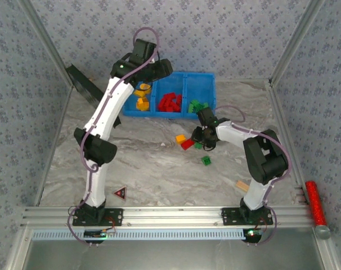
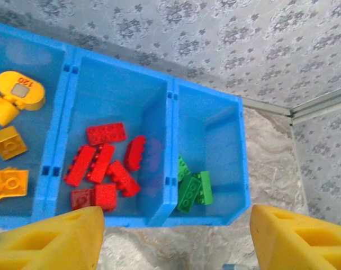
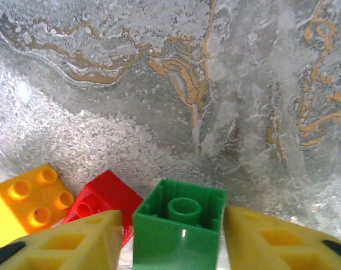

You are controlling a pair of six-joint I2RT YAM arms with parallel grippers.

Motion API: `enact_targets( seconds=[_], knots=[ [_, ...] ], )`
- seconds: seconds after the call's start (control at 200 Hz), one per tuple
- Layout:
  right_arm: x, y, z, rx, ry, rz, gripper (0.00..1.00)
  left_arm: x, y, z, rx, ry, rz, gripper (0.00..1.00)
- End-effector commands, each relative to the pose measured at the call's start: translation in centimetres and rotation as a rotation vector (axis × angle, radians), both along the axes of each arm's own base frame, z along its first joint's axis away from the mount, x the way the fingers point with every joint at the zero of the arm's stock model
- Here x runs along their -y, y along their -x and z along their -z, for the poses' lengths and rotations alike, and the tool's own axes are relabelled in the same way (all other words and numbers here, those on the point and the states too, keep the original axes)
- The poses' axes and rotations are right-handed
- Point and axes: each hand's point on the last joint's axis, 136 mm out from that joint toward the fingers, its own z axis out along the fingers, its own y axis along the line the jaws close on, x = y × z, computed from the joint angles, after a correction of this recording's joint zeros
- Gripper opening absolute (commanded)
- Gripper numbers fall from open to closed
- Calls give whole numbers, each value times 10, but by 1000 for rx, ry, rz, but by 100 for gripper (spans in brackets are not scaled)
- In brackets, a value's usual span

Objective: Sort the legos into containers by color
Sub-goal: Pick up the lego from the center of the table.

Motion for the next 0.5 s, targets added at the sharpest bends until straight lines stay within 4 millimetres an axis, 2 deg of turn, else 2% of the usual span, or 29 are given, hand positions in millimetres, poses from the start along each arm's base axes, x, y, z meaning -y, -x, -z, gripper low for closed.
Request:
enact_targets(
  seconds=[0.0, 0.15, 0.3, 0.495],
  knots=[
    [21, 15, 27, -86, 113, 18, 45, -19, 18, -12, 21, -73, 19, 69],
    [28, 22, 28, -102, 146, -7, 33, -32, 35, 2, -20, -125, 35, 69],
    [36, 32, 25, -98, 163, -26, 27, -48, 46, 14, -47, -127, 14, 69],
    [47, 39, 7, -75, 194, -36, 24, -53, 64, 23, -82, -129, 32, 69]
  ],
)
